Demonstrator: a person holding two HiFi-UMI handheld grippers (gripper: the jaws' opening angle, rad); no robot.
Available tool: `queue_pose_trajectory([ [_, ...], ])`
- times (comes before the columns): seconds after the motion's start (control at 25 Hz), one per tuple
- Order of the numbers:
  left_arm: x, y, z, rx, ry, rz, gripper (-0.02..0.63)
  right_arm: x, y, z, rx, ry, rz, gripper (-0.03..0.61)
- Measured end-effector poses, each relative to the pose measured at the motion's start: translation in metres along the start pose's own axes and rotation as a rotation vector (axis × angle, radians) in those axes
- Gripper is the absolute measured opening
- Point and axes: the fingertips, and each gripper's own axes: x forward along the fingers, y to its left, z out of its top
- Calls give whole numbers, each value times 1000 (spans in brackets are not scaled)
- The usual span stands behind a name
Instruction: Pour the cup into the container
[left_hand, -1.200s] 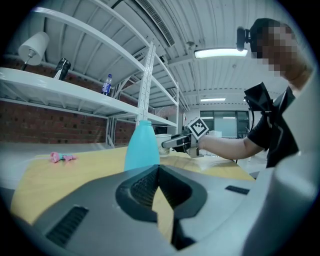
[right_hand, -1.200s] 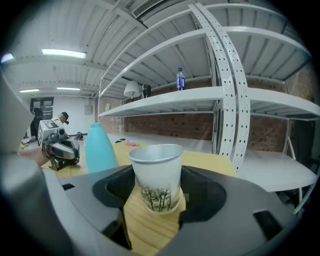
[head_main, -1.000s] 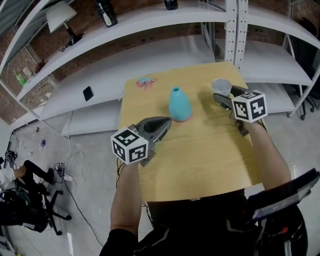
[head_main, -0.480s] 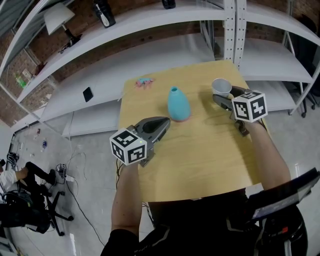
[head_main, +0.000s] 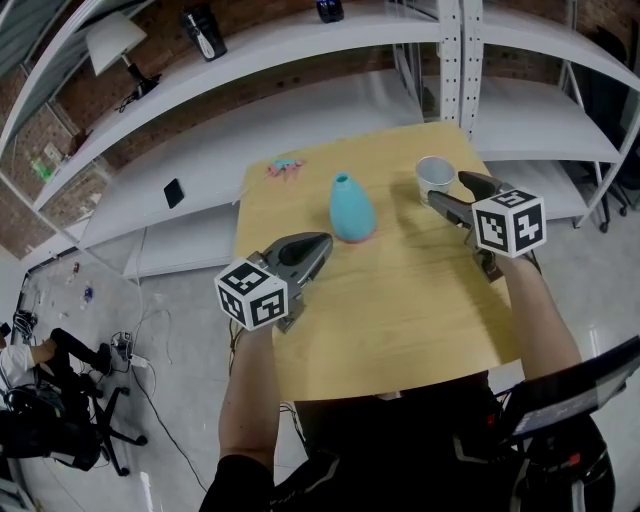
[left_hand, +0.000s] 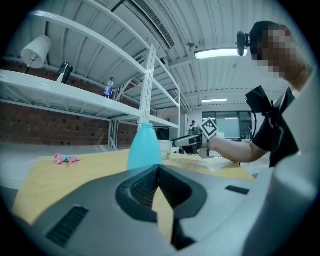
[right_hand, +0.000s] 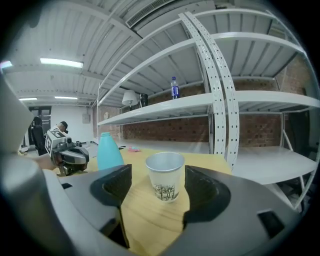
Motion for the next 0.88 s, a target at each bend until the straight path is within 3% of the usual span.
queue_pose_trajectory([
  [0.16,-6,-5,0,44,42,75,2,-20,7,3,2,-33,-2,328],
  [0.32,-20,-31,36,40,-92,79,2,-34,21,3,-8,-72,32,303],
  [0.44,-33,-49,56,39,-175,119,2,-47,28,8,-31,-114,-1,58],
  [0.48,-37,-54,59,42,-188,133,2,-50,32,9,-39,-123,-8,25],
  [0.88,-56,-88,64,15,-250,201,2,-75,59,4,-31,-152,17,2],
])
